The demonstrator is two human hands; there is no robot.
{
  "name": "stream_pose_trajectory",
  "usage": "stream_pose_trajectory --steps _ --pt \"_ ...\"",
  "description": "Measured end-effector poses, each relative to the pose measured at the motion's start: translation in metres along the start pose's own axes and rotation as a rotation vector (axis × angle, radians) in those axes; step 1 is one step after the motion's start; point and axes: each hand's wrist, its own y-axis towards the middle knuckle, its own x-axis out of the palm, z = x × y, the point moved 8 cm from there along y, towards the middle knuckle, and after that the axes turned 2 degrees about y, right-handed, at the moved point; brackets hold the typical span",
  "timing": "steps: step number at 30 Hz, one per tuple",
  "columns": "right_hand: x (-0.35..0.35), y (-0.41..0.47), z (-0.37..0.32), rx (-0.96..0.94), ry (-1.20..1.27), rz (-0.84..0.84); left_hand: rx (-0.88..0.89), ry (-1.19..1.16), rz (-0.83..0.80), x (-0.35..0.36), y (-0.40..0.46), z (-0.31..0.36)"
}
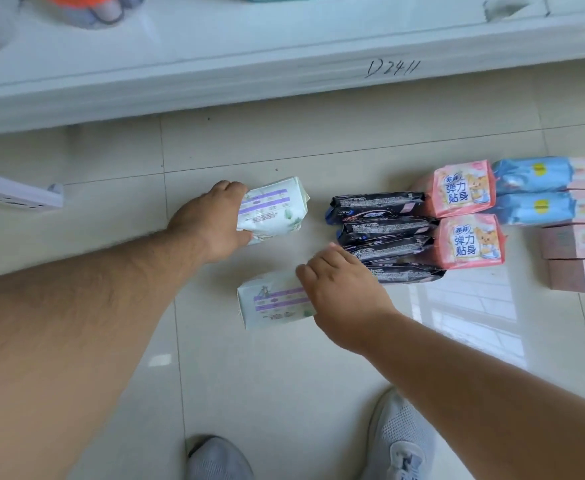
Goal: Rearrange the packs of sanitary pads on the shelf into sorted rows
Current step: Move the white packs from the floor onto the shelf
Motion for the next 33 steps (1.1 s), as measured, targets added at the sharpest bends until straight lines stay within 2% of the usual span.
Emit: stream_pose_trajectory --steps 4,9,14,19,27,33 --pt "-0.078 -0.062 -0.006 0.117 0.195 -0.181 -0.094 -0.149 0.038 -0.072 -0.075 -0.012" --pt "-0.237 -0.136 -0.018 0.220 0.344 -0.222 -0.154 -0.268 0.079 -0.196 -0.200 -0.005" --pt "-0.431 -0.196 -0.057 0.248 0.248 -0.183 -0.139 -0.505 0.077 -0.342 -0.328 0.014" --pt "-0.594 -0.251 -0.105 0.239 0.182 -0.134 -0.091 -0.576 0.198 -0.483 -0.442 0.027" --pt "-0.772 -0.325 -0.166 0.223 0.157 -0.020 -0.057 -0.600 0.364 -0.631 -0.586 0.034" --pt "-0.875 -0.381 -0.199 0.102 0.148 0.171 -0.044 -0.611 0.528 -0.703 -0.688 0.060"
